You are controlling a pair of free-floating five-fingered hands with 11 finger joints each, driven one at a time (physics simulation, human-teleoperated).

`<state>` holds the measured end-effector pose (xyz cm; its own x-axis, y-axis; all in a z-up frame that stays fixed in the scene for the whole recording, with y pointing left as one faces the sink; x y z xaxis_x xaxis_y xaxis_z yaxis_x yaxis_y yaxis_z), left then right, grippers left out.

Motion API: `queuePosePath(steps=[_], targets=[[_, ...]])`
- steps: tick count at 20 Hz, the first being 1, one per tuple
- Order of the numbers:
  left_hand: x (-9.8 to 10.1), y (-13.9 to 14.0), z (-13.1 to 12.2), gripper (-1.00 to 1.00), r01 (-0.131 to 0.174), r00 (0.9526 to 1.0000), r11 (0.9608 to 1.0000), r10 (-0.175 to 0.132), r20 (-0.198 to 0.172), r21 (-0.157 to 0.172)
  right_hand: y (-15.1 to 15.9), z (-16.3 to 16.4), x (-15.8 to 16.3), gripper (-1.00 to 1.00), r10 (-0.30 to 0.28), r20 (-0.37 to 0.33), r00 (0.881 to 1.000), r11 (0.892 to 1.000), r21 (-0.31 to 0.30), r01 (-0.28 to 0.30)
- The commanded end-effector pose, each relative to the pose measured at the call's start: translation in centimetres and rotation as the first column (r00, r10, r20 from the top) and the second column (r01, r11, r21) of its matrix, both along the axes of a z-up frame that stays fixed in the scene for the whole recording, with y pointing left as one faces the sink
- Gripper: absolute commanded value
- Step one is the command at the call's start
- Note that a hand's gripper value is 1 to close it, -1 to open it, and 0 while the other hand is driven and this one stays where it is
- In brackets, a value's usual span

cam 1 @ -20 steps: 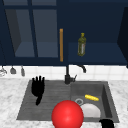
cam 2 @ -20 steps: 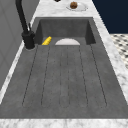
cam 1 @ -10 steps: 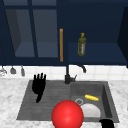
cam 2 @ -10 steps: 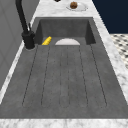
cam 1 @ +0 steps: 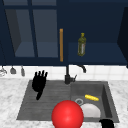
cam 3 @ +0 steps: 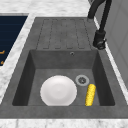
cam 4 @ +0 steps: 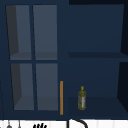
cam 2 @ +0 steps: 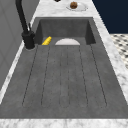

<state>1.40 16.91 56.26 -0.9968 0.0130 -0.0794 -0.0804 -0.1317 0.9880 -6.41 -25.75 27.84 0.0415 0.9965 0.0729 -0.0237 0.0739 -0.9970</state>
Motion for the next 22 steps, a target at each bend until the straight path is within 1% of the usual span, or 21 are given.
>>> queuePosePath(steps=[1,6,15,19,20,21,22], targets=[[-0.1,0.0,0.9,-1.0,0.11,0.9932,0.9918,-0.112,0.031,0.065,0.0,0.0,0.0,0.0,0.0,0.0,1.0,1.0,0.0,0.0],[-0.6,0.0,2.4,-1.0,0.133,0.9906,0.9884,-0.135,0.024,0.074,0.0,0.0,0.0,0.0,0.0,0.0,1.0,1.0,0.0,0.0],[-1.9,0.0,5.5,-1.0,0.163,0.9863,0.9829,-0.164,0.014,0.086,0.0,0.0,0.0,0.0,0.0,0.0,1.0,1.0,0.0,0.0],[-2.1,0.0,7.3,-1.0,0.155,0.9879,0.9831,-0.155,-0.002,0.098,0.0,0.0,0.0,0.0,0.0,0.0,1.0,1.0,0.0,0.0],[-2.1,-0.3,7.7,-1.0,0.142,0.9898,0.9847,-0.143,-0.003,0.101,0.0,0.0,0.0,0.0,0.0,0.0,1.0,1.0,0.0,0.0],[-2.3,-0.5,8.3,-1.0,0.139,0.9903,0.9853,-0.139,-0.007,0.1,0.0,0.0,0.0,0.0,0.0,0.0,1.0,1.0,0.0,0.0],[-2.2,-0.4,8.5,-1.0,0.148,0.9889,0.9844,-0.148,-0.002,0.095,0.0,0.0,0.0,0.0,0.0,0.0,1.0,1.0,0.0,0.0]])
